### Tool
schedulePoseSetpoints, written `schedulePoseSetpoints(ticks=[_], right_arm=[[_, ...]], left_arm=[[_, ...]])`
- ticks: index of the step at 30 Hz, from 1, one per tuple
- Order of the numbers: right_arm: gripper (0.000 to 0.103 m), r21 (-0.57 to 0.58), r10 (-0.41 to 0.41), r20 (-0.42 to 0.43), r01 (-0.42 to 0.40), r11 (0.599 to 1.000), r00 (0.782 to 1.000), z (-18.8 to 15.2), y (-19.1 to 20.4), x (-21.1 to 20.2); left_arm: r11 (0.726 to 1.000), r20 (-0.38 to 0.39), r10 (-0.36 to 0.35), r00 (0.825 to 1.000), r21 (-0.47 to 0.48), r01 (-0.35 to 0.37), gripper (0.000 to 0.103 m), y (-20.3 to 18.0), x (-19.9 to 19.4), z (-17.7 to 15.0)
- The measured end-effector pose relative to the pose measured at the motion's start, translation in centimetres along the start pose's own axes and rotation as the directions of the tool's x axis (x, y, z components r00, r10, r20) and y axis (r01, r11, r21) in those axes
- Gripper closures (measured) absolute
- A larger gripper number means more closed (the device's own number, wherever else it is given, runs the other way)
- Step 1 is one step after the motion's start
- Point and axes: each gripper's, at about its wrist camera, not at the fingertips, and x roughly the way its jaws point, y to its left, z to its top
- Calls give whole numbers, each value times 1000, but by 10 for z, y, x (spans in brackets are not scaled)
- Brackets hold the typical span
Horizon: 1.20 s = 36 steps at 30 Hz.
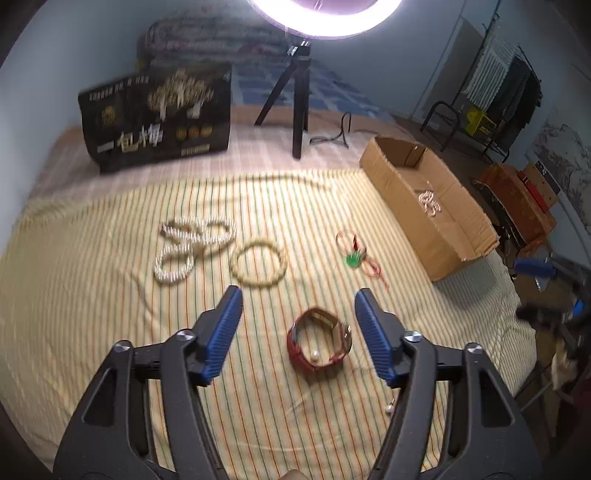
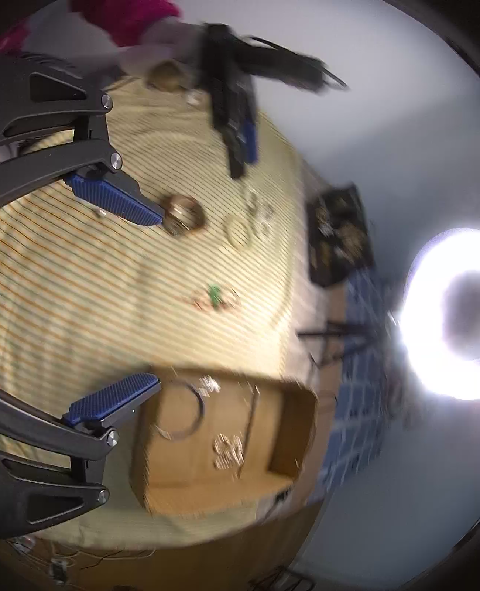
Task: Organize jewelry
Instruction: 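Move the left tool to the red-strap watch while the right tool approaches the pearl earring, then close the left tool on the watch strap while the right tool grasps the pearl earring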
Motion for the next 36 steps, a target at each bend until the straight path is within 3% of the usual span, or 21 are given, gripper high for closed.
schedulePoseSetpoints(ticks=[12, 22, 32, 36], right_arm=[[41, -200, 108, -142, -136, 970, 984, -45, 55, 48], [59, -258, 143, -238, -204, 944, 961, -58, 78, 82], [69, -277, 98, -257, -171, 946, 961, -63, 88, 97], [71, -260, 93, -256, -161, 952, 962, -60, 89, 103]], left_arm=[[996, -108, -44, 993, -80, 36, 57, 9, 32, -25], [995, -152, -27, 988, -95, 13, 59, 13, 56, -29], [994, -160, -20, 987, -110, 3, 59, 16, 65, -26], [993, -164, -18, 986, -121, -2, 65, 17, 71, -26]])
